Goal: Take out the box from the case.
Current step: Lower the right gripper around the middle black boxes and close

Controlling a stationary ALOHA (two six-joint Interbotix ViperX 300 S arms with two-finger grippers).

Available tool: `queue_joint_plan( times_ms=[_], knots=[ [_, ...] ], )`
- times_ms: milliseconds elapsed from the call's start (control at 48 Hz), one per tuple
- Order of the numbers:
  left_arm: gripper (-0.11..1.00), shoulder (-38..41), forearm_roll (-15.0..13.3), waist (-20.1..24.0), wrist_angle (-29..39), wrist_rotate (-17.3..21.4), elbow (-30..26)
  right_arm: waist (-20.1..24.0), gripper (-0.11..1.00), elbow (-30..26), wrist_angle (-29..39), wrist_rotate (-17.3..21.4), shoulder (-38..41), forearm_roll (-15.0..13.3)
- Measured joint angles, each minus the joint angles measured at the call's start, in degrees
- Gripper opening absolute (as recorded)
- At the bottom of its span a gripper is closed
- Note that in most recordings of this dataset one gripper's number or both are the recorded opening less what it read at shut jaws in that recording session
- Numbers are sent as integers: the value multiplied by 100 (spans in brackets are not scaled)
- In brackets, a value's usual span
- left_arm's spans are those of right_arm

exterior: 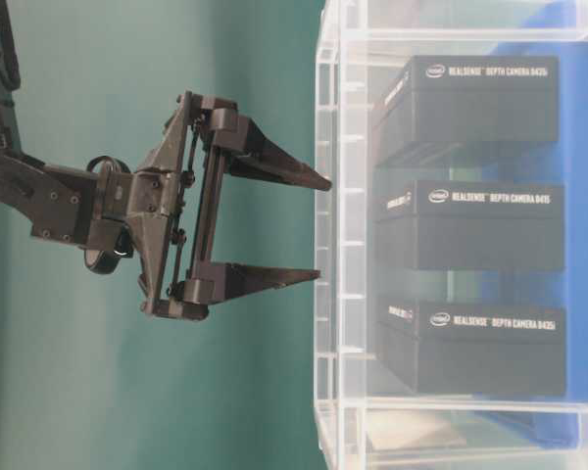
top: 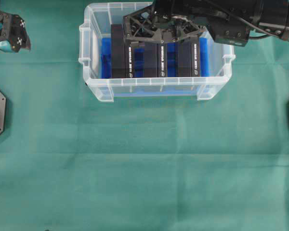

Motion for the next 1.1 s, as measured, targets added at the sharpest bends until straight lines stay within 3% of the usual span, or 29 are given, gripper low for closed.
queue_joint_plan(
  times_ms=[1104],
  knots=[
    [95,0,9,0,0,9,0,0,95,9,0,-9,404,-9]
  ],
)
